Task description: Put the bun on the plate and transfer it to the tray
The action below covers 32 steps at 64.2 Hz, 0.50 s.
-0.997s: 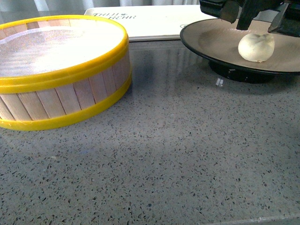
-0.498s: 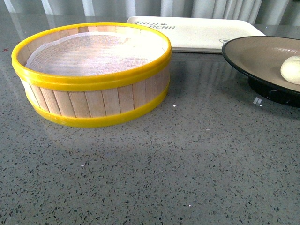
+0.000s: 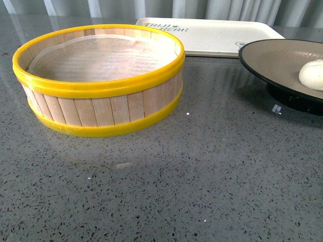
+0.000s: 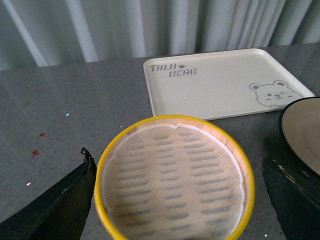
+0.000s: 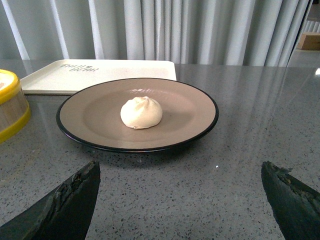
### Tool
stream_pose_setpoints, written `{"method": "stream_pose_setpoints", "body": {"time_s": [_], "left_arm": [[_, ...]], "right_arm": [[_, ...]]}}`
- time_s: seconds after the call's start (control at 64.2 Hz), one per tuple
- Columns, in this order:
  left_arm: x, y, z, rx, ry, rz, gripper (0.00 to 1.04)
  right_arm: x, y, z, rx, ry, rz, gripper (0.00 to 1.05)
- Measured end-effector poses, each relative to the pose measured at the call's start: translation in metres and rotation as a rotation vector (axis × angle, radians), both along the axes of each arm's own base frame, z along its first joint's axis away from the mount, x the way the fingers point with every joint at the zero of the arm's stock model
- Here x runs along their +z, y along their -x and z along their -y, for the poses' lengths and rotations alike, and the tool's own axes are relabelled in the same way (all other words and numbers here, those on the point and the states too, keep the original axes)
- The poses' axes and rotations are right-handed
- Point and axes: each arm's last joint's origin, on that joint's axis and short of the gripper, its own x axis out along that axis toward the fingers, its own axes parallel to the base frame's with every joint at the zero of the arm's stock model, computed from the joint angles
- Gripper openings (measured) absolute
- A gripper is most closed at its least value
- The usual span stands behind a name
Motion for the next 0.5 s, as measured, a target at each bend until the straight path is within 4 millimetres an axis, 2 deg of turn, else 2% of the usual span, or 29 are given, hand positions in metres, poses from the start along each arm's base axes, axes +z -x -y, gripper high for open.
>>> {"method": "stream_pose_setpoints", "body": {"time_s": [0.047,0.125,0.28,0.389,0.498], "left_arm": [[-0.004,0.008,-0.008,0.032,-0.005,0.013,0.97],[-0.023,0.019,-0.028,0.143,0.065,0.169,0.79],[-0.066,0.036,-0.063,0.177,0.078,0.208,0.52],[-0.093,0.044,-0.074,0.189,0.068,0.187,0.33],[-0.108,0.051,-0.081,0.173,0.069,0.184,0.15]], "right_arm": [[0.000,0.000,0.000,0.000,0.000,0.000,0.96],[0.000,0.000,0.000,0.000,0.000,0.000,0.96],[0.000,0.000,0.000,0.000,0.000,0.000,0.96],[0.000,0.000,0.000,0.001,0.000,0.000,0.96],[0.000,0.000,0.000,0.000,0.000,0.000,0.96]]}}
